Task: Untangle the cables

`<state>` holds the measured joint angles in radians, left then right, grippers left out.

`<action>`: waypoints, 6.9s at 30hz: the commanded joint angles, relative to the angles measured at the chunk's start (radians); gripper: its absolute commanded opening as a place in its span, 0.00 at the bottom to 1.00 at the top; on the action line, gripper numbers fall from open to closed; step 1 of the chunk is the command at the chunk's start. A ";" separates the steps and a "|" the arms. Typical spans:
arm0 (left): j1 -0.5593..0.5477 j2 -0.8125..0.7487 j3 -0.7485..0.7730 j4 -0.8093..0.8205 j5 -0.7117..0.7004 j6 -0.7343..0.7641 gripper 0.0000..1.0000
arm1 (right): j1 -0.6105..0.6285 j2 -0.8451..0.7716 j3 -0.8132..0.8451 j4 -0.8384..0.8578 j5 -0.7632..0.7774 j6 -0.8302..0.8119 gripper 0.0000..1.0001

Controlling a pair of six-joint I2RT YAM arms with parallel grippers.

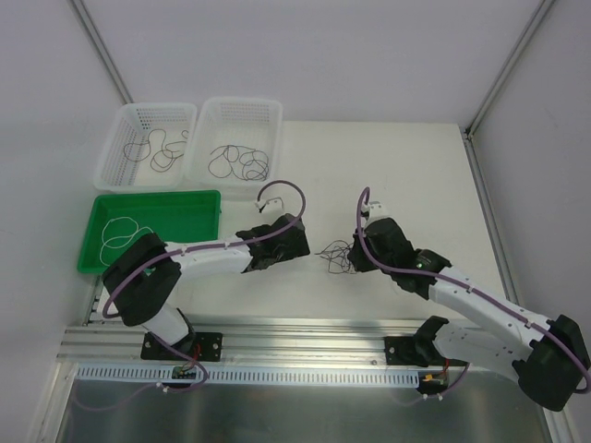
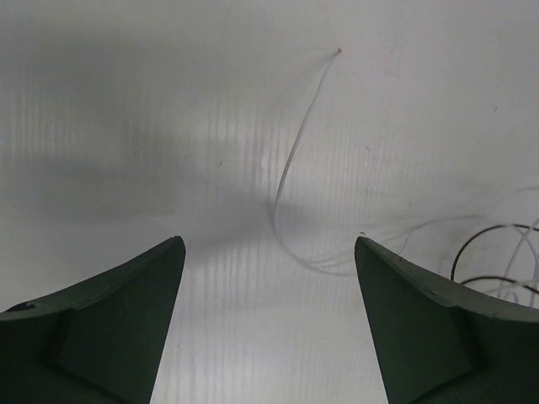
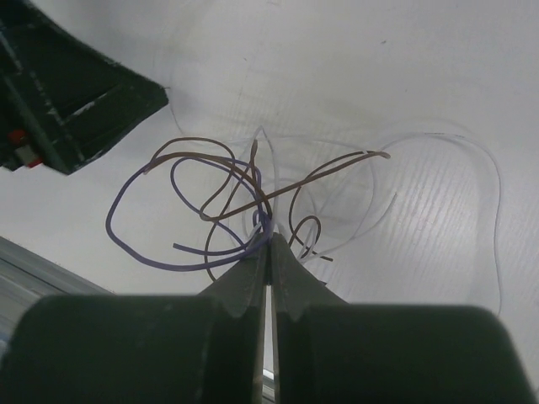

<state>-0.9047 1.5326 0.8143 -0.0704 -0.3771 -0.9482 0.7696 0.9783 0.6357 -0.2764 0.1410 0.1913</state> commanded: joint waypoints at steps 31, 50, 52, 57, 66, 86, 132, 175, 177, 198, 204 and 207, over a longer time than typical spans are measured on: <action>0.036 -0.325 0.010 -0.212 -0.612 0.343 0.00 | -0.167 -0.342 0.059 -0.434 0.445 0.002 0.01; 0.210 -0.713 0.233 -0.322 -0.605 0.717 0.00 | -0.369 -0.216 0.163 -0.455 0.361 -0.029 0.19; 0.210 -0.718 0.261 -0.354 -0.536 0.684 0.00 | -0.372 -0.185 0.159 -0.437 0.335 -0.030 0.39; 0.210 -0.713 0.325 -0.396 -0.271 0.637 0.00 | -0.372 -0.151 0.153 -0.422 0.195 -0.041 0.61; 0.208 -0.697 0.313 -0.430 0.018 0.559 0.00 | -0.280 -0.081 0.140 -0.166 -0.193 -0.033 0.71; 0.187 -0.641 0.118 -0.431 0.126 0.427 0.00 | 0.092 0.483 0.312 0.080 -0.216 -0.153 0.66; 0.305 -0.500 0.201 -0.755 -0.137 0.443 0.00 | -0.506 0.065 1.201 -0.328 0.044 -0.280 0.01; -0.161 -0.126 0.038 0.348 0.376 0.675 0.86 | -0.122 -0.041 0.403 -0.288 0.227 -0.004 0.01; -0.168 -0.048 0.097 0.356 0.376 0.683 0.83 | -0.116 -0.041 0.401 -0.296 0.238 0.002 0.01; -0.217 0.019 0.129 0.324 0.320 0.687 0.00 | -0.101 -0.063 0.348 -0.339 0.371 0.014 0.01; -0.215 -0.262 0.013 0.301 0.242 0.677 0.00 | -0.157 -0.056 0.265 -0.365 0.453 0.019 0.01; -0.214 -0.397 -0.029 0.274 0.208 0.674 0.00 | -0.217 -0.062 0.214 -0.351 0.434 0.014 0.01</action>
<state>-1.1130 1.2617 0.8165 0.2035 -0.1059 -0.2737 0.5930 0.9329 0.8845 -0.6167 0.5327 0.1967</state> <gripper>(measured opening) 0.010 0.019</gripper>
